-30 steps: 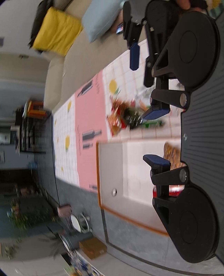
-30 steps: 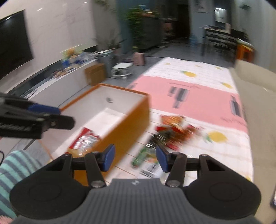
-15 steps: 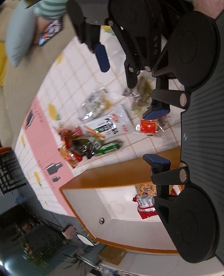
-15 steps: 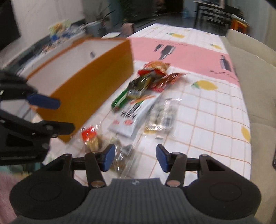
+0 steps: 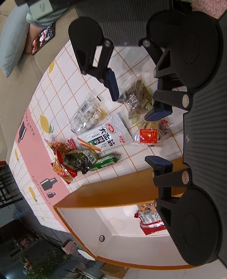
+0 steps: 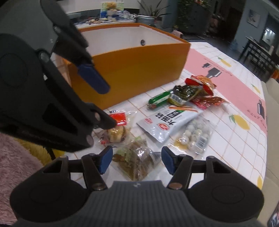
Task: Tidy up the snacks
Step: 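Grasp the red-label clear bag with the left tool while the right grasps the green-label nut bag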
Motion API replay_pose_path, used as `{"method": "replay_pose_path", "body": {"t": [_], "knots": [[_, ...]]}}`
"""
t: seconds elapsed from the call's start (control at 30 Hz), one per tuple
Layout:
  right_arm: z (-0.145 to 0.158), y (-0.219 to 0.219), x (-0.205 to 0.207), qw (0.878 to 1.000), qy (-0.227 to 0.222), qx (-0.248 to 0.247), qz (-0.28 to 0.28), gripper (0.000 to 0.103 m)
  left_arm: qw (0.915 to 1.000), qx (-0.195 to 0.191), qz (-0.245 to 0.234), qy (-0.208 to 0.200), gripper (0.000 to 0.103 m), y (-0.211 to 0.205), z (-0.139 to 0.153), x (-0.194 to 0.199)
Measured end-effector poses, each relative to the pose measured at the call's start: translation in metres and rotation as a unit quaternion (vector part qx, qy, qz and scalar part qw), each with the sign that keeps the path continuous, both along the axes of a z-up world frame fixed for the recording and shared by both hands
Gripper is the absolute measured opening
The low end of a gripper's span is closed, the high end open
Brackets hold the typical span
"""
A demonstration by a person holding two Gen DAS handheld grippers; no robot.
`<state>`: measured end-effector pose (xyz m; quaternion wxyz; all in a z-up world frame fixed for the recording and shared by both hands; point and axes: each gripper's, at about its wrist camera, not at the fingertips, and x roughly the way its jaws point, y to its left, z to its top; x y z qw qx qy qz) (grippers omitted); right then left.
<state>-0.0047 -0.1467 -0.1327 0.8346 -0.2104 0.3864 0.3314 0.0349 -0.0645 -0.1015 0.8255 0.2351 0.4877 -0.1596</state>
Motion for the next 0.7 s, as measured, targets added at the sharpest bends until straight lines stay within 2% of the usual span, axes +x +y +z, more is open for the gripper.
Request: {"method": "replay_pose_path", "body": {"t": [0.13, 0.27, 0.5, 0.7], "knots": [[-0.006, 0.002, 0.006, 1.000, -0.003, -0.013, 0.001, 0.060, 0.9999, -0.002, 0.003, 0.011, 0.055, -0.002, -0.006, 0.005], [-0.010, 0.000, 0.011, 1.000, -0.003, -0.026, -0.016, 0.051, 0.9998, 0.000, 0.005, 0.019, 0.055, -0.002, -0.011, 0.009], [-0.011, -0.017, 0.014, 0.997, -0.010, -0.061, -0.054, 0.051, 0.9995, -0.004, 0.006, 0.032, 0.055, -0.003, -0.019, 0.013], [-0.009, -0.030, 0.023, 0.995, 0.010, -0.047, -0.084, 0.051, 0.9989, 0.005, 0.009, 0.046, 0.055, -0.004, -0.031, 0.017]]}}
